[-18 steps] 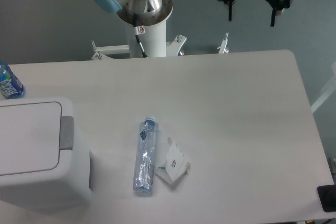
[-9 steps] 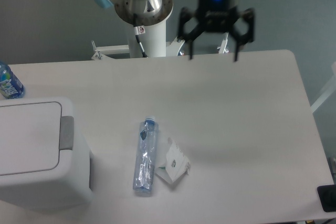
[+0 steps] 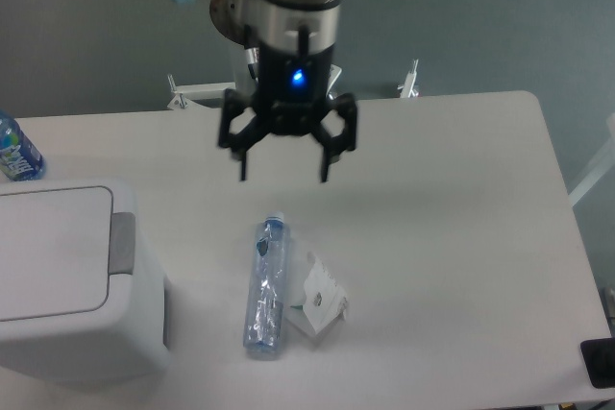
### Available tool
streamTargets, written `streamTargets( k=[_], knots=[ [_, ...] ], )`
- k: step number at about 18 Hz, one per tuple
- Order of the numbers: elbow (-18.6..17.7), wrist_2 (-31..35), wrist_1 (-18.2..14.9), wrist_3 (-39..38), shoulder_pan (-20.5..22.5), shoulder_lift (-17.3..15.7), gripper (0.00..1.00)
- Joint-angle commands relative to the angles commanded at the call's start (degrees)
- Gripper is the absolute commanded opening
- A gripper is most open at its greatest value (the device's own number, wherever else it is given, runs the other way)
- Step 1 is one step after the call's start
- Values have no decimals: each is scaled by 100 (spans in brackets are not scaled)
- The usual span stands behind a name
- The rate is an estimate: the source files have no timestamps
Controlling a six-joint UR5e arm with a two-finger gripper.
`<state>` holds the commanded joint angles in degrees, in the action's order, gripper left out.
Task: Open the trash can
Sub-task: 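Move the open gripper down toward the white trash can lid, then lower the gripper finger onto the lid's raised edge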
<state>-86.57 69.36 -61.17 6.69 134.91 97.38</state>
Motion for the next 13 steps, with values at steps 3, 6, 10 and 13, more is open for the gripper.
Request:
streamTargets(
  k=[3, 6, 10, 13],
  knots=[
    [0, -98, 149, -98, -219, 141, 100],
    [9, -116, 351, -194, -360, 264, 100],
    [9, -116, 396, -300, -448, 343, 100],
    [0, -116, 396, -300, -501, 352, 100]
  ],
)
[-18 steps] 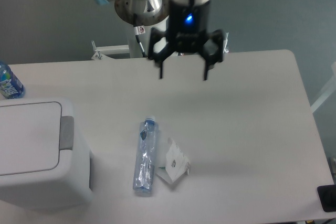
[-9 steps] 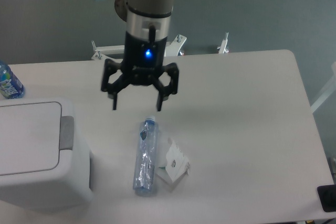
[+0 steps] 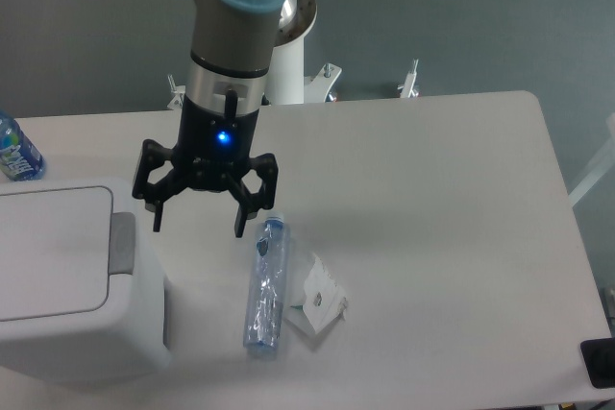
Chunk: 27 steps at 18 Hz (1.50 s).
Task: Open the trash can
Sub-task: 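Lower the gripper finger onto the lid's raised edge, then press down on the lid edge with the gripper finger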
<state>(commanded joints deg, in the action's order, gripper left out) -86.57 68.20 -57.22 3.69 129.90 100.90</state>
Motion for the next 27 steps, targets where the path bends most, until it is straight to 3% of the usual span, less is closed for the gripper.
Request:
streamTargets(
  k=[27],
  knots=[
    [-35, 18, 44, 0, -150, 105, 100]
  ],
)
